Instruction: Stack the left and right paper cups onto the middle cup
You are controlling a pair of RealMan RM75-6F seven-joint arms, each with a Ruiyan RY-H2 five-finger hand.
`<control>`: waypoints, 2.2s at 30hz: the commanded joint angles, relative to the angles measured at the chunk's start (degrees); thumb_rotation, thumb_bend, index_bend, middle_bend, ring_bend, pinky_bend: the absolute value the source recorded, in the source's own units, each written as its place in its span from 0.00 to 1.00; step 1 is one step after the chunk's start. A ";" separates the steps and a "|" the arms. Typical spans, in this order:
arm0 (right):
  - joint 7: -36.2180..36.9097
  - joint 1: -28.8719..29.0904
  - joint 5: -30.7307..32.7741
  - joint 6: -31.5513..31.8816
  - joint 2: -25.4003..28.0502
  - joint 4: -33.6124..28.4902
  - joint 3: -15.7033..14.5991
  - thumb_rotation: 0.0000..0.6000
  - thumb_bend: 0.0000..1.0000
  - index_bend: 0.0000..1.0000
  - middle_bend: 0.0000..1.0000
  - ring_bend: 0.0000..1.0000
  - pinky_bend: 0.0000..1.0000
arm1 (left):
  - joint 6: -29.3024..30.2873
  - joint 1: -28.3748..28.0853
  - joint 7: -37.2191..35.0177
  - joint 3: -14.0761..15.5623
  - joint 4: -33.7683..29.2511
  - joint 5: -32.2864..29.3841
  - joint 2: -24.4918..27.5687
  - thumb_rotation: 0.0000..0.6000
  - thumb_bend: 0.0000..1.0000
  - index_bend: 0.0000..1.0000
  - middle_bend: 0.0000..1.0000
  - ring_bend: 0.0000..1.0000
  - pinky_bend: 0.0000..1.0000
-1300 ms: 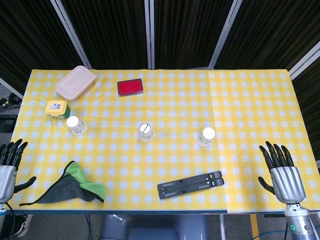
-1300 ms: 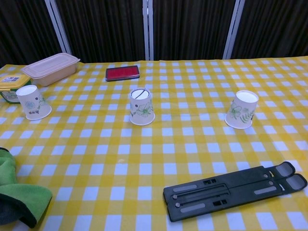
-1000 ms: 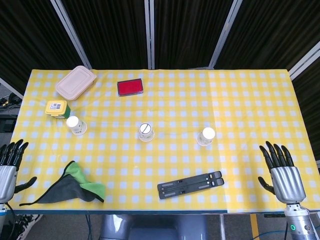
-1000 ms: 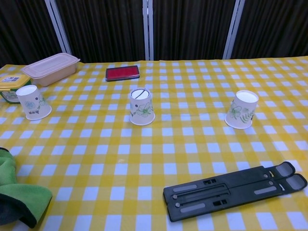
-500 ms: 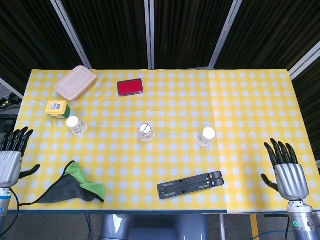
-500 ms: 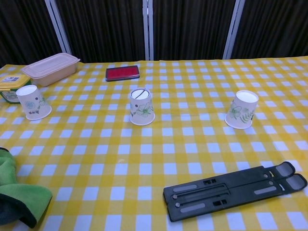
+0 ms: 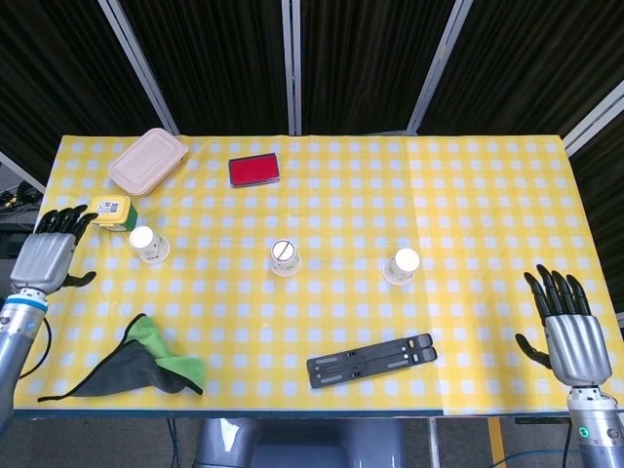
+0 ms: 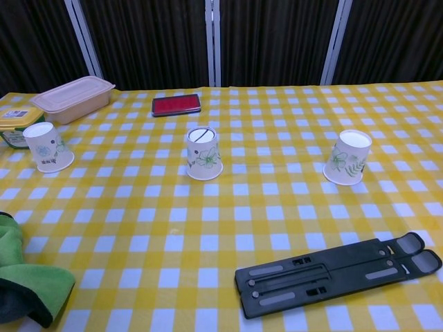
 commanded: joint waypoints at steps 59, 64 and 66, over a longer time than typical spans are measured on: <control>0.56 0.12 3.71 -0.89 0.34 0.40 1.17 1.00 0.11 0.00 0.00 0.00 0.00 | -7.07 -25.32 9.63 -1.38 -6.10 -5.42 -8.39 1.00 0.40 0.34 0.00 0.00 0.00; 2.07 -0.01 4.28 -1.07 0.93 0.63 1.41 1.00 0.11 0.00 0.00 0.00 0.00 | -6.59 -30.42 17.36 -1.43 -8.12 -12.10 -11.78 1.00 0.40 0.33 0.00 0.00 0.00; 2.45 -0.04 4.48 -1.18 1.03 0.80 1.46 1.00 0.11 0.00 0.00 0.00 0.00 | -6.23 -31.59 19.00 -1.35 -8.17 -13.91 -12.65 1.00 0.40 0.32 0.00 0.00 0.00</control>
